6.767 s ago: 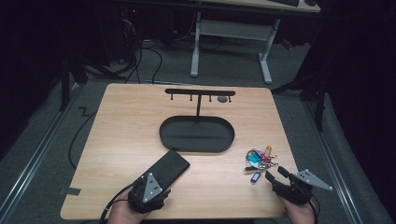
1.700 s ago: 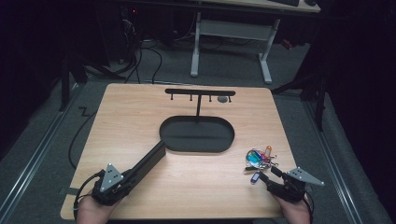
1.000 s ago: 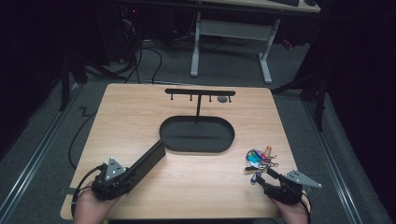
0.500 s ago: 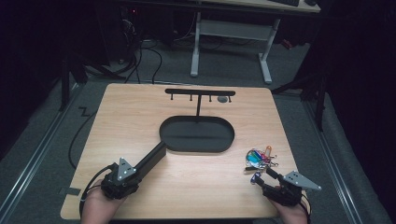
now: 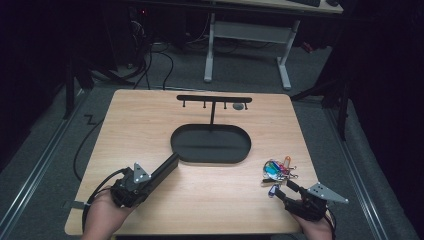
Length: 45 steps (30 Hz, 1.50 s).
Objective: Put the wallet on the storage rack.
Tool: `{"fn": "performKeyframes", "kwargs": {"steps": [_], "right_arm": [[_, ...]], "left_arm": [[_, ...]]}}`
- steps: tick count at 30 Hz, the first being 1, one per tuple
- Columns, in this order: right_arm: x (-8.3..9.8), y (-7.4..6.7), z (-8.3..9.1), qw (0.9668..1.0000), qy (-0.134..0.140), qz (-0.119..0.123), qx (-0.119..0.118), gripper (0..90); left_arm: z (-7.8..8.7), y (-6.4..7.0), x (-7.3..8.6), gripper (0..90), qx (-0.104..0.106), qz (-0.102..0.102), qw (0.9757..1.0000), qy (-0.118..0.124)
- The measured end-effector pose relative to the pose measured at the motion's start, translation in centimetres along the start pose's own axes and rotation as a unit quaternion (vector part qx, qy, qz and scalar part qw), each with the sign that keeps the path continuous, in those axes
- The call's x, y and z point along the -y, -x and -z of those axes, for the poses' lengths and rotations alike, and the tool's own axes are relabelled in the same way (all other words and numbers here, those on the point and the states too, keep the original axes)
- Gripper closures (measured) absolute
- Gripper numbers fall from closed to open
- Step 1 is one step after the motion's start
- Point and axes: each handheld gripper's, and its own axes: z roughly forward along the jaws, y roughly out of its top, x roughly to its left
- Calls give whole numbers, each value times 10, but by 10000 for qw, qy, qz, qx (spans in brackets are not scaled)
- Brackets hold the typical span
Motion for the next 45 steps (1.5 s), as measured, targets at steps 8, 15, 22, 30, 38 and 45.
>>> {"fn": "performKeyframes", "kwargs": {"steps": [8, 15, 22, 30, 38, 45], "right_arm": [[0, 4, 3, 10000, 58, -53, -8, 371], [-1, 4, 3, 10000, 62, -47, -39, 371], [-1, 7, 6, 9998, 117, -135, -27, 371], [2, 11, 9, 9996, 112, -252, 12, 372], [2, 11, 10, 9997, 107, -226, 26, 372], [2, 11, 9, 9998, 89, -195, 6, 372]], "left_arm": [[-9, -2, -14, 703, 4, -46, 9977, -671], [-9, -4, -20, 727, -46, -162, 9962, -854], [-2, 0, -27, 734, -221, -519, 9947, -862], [19, 3, -39, 733, -266, -1067, 9929, -451], [21, 5, -48, 731, -348, -1487, 9877, -331], [8, 6, -58, 731, -487, -1911, 9800, -254]]}}
